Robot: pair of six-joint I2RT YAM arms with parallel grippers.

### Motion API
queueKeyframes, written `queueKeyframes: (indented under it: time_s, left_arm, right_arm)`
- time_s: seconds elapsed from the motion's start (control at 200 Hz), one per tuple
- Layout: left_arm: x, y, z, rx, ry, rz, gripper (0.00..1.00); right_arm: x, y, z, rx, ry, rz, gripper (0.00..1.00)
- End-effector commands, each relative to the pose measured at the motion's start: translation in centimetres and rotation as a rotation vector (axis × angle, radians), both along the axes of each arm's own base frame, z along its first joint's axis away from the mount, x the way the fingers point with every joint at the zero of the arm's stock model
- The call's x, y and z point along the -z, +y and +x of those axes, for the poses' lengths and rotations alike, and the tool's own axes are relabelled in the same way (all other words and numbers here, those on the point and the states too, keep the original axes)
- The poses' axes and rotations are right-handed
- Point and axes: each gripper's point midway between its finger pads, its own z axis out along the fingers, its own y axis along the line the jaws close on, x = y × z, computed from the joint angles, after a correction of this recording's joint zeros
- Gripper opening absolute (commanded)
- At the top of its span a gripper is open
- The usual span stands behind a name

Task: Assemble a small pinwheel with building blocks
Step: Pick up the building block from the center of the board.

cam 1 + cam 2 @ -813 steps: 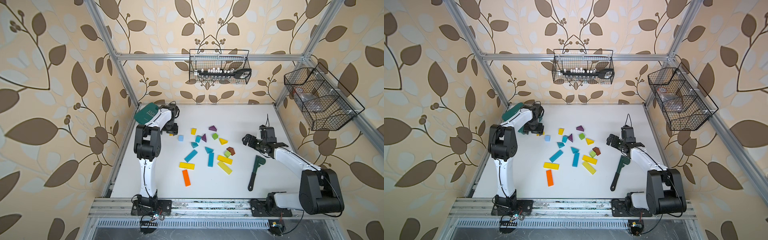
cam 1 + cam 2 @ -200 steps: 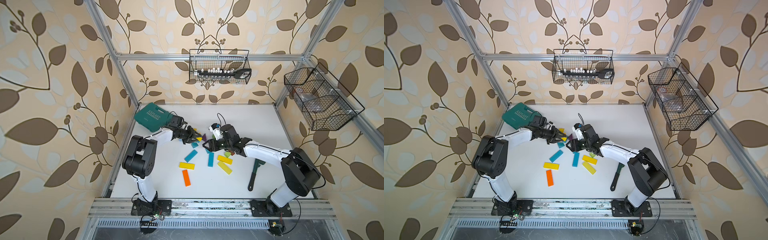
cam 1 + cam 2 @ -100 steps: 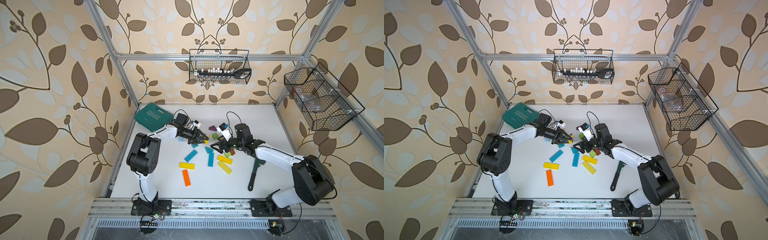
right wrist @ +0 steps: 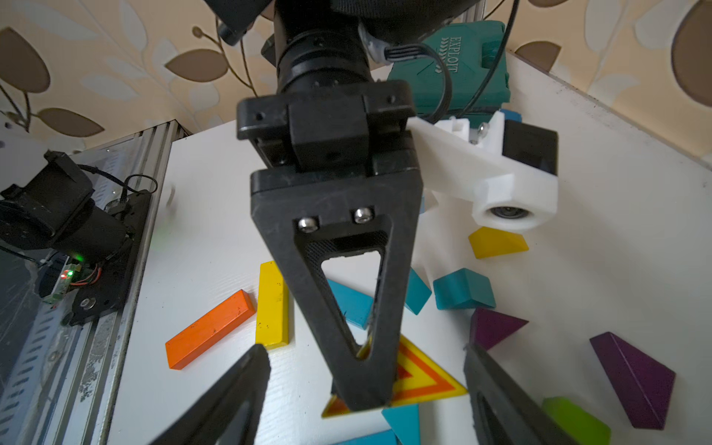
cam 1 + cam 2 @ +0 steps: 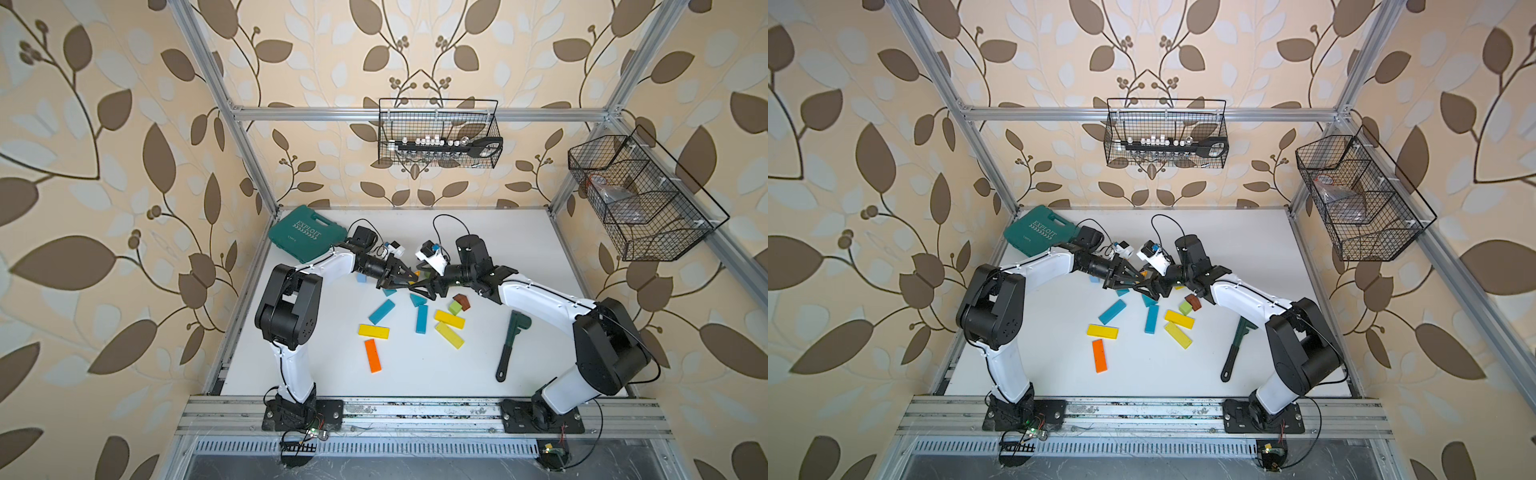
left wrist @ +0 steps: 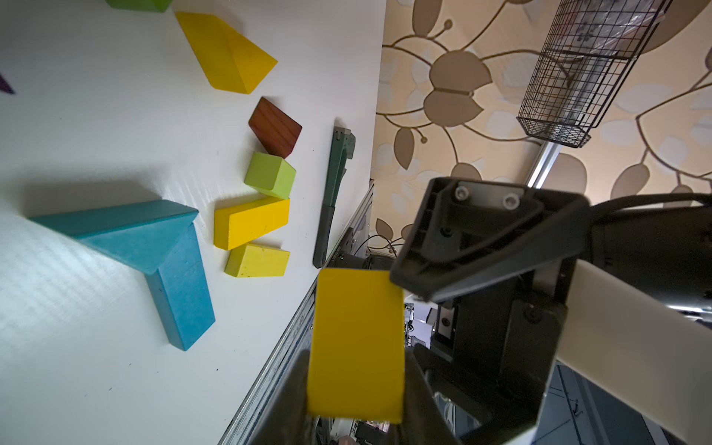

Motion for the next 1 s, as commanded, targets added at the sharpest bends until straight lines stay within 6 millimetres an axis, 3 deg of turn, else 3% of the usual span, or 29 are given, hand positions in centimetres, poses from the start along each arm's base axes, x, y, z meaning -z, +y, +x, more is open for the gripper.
queueKeyframes:
  time_s: [0.0, 0.255, 0.435, 0.6, 0.71, 0.87, 0.995]
  left_arm:
    - [-1.5, -0.4, 0.1, 0.03, -0.037, -0.049, 0.01]
    - [-1.7, -0.3, 0.0, 0.031, -0.032, -0.051, 0.02]
    - [-1.4, -0.3, 0.0, 0.032, -0.019, -0.049, 0.02]
    - [-1.8, -0.3, -0.1, 0.032, -0.023, -0.053, 0.04]
    - [-1.7, -0.3, -0.1, 0.032, -0.021, -0.051, 0.06]
    - [-1.1, 0.8, 1.1, -0.04, -0.008, -0.001, 0.19]
    - [-0.9, 3.6, 2.9, -0.176, 0.014, 0.03, 0.48]
  right_arm:
    - [0.4, 0.5, -0.1, -0.027, 0.004, -0.025, 0.72]
    - [0.9, 0.8, -0.1, -0.029, -0.015, -0.056, 0.73]
    - [1.0, 1.0, 0.1, -0.026, -0.015, -0.061, 0.53]
    - [1.5, 1.2, 0.1, -0.026, -0.024, -0.091, 0.56]
    - [1.4, 1.4, 0.1, -0.026, -0.017, -0.086, 0.46]
    - [1.4, 1.8, 0.7, 0.03, 0.013, -0.086, 0.31]
    - [1.4, 2.3, 1.9, 0.146, 0.087, -0.072, 0.22]
